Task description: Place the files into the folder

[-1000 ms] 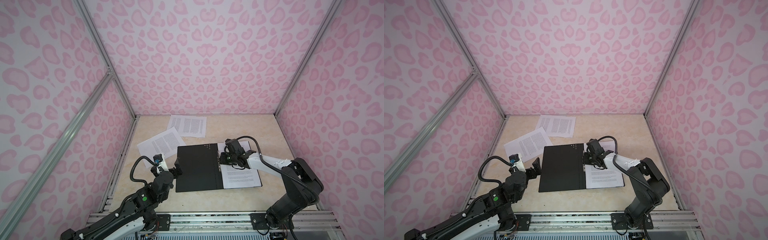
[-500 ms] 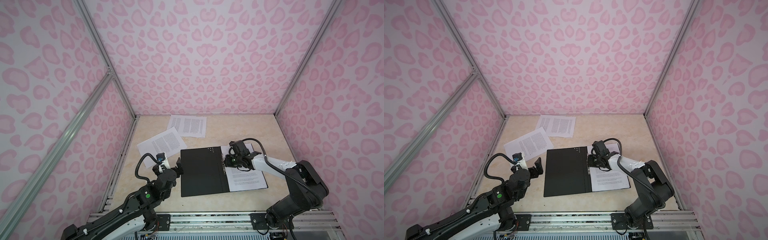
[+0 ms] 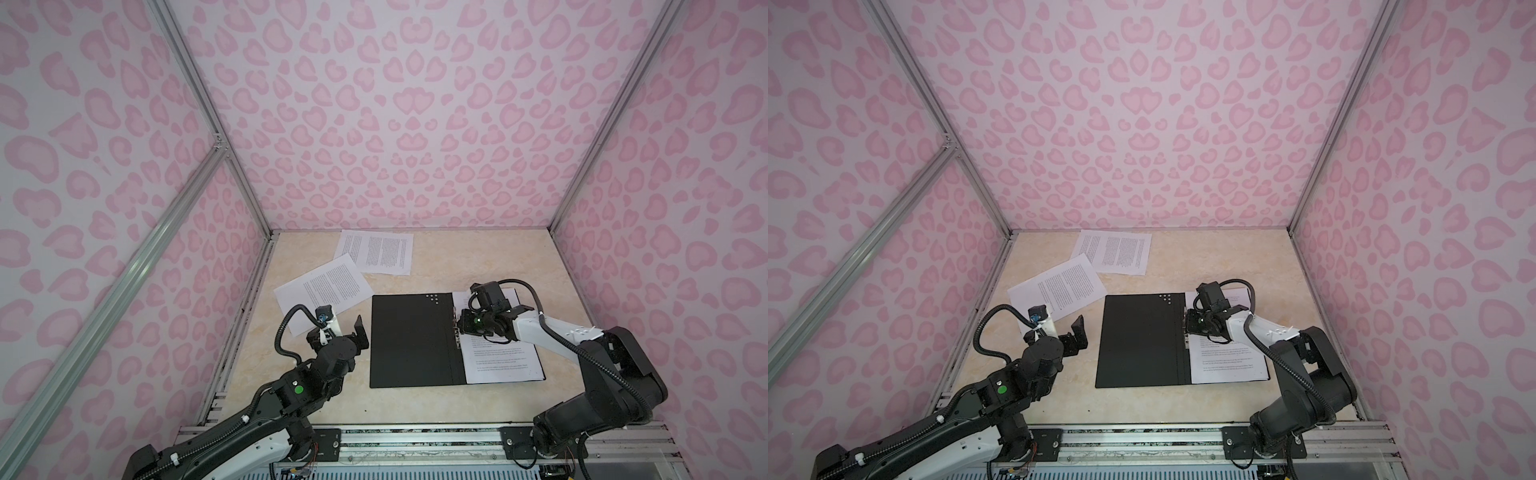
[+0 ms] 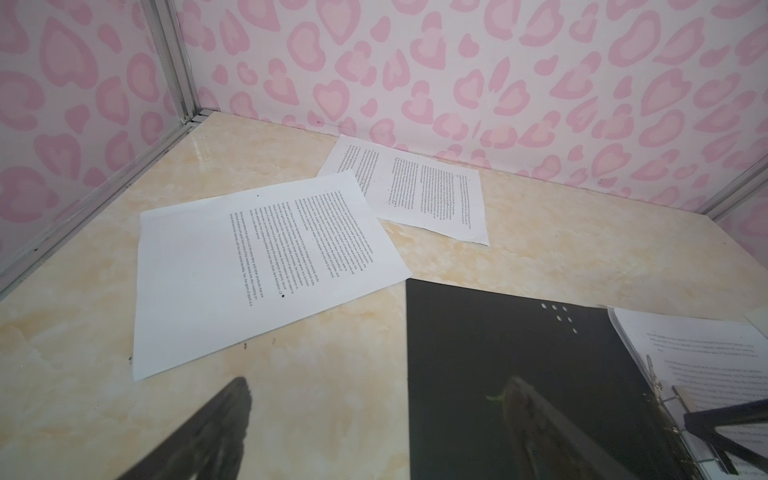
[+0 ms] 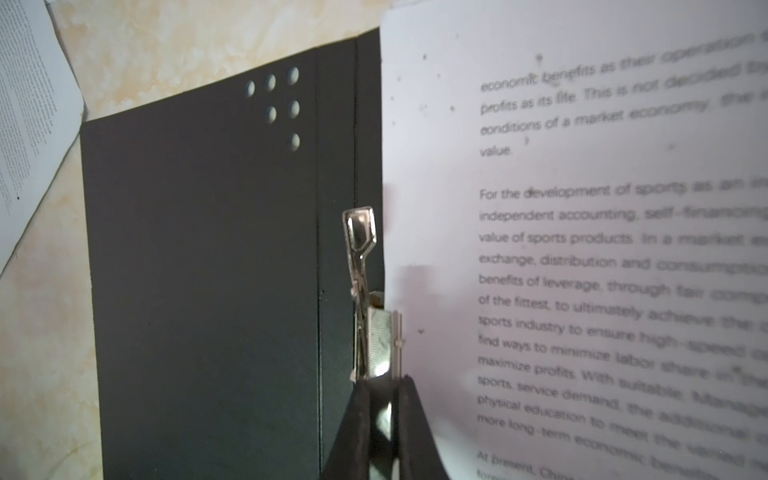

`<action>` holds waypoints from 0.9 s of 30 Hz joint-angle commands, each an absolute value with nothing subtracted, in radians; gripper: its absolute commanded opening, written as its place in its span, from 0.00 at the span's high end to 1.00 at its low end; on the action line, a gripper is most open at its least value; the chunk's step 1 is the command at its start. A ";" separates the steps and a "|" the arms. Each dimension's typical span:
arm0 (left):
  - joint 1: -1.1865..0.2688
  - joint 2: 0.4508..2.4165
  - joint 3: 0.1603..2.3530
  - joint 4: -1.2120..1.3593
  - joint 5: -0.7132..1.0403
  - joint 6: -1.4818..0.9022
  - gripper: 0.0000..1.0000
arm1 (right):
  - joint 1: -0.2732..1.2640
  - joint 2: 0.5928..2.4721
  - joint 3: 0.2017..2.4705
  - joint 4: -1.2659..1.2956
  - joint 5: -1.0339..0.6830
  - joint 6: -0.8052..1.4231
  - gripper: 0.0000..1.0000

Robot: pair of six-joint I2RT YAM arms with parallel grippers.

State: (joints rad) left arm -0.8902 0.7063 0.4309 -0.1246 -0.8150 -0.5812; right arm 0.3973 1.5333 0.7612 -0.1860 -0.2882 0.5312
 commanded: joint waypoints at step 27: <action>-0.887 0.698 0.445 -0.103 -0.806 -0.580 0.04 | 0.450 1.629 0.843 -0.143 -0.330 0.549 0.89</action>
State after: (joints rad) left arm -0.8883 0.6971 0.4309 -0.1246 -0.8001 -0.5812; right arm 0.4377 1.6157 0.8314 -0.1787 -0.3096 0.5426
